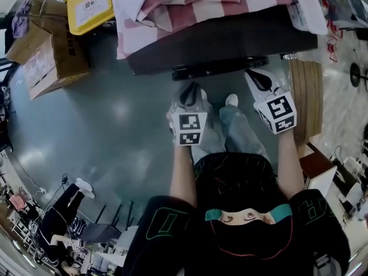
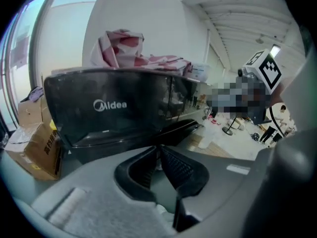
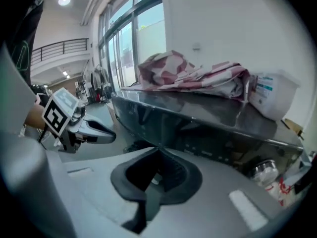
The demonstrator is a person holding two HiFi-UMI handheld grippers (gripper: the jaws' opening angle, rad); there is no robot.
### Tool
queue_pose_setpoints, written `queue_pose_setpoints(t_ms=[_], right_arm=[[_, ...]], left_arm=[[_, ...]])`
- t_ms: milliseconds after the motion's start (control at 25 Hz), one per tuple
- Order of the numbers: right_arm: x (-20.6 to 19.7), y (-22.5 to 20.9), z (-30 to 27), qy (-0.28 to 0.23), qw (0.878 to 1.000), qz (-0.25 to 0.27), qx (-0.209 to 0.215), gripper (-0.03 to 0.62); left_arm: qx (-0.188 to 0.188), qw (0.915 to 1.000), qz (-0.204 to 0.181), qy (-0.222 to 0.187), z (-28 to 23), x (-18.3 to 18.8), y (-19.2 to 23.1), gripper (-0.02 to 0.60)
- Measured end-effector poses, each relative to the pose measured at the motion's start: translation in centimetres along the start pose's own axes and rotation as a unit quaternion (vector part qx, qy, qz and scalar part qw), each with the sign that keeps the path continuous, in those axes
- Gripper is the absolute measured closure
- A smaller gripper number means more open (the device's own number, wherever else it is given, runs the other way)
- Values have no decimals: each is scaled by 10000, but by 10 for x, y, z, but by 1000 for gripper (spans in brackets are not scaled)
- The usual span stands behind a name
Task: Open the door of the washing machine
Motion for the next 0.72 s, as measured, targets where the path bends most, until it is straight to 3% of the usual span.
queue_pose_setpoints(t_ms=[120, 160, 200, 280, 480, 720], right_arm=[[-6, 9, -18, 397, 9967, 679, 205, 591], [-9, 12, -24, 551, 9936, 931, 312, 565], [-13, 15, -30, 708, 9899, 1153, 417, 489], [-21, 19, -40, 986, 9828, 1482, 494, 473], [-32, 15, -51, 1510, 9612, 2297, 240, 452], [-41, 21, -69, 1806, 9375, 2936, 466, 451]], left_arm=[[7, 9978, -346, 558, -22, -24, 11, 457], [42, 9962, -502, 717, -30, -31, 15, 446], [85, 9941, -652, 859, -38, -37, 21, 436], [172, 9893, -927, 1117, -52, -49, 33, 416], [339, 9797, -1295, 1493, -70, -68, 59, 400], [336, 9705, -1632, 1740, -92, -84, 67, 407]])
Point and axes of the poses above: the fingertips, and each gripper's own axes: z backward along the fingers, y to its left, x out of its top, the point moved 4 cm from there along z, backward along the fingers, and after that the axes turned 10 degrees about z, right-handed, at the moved point
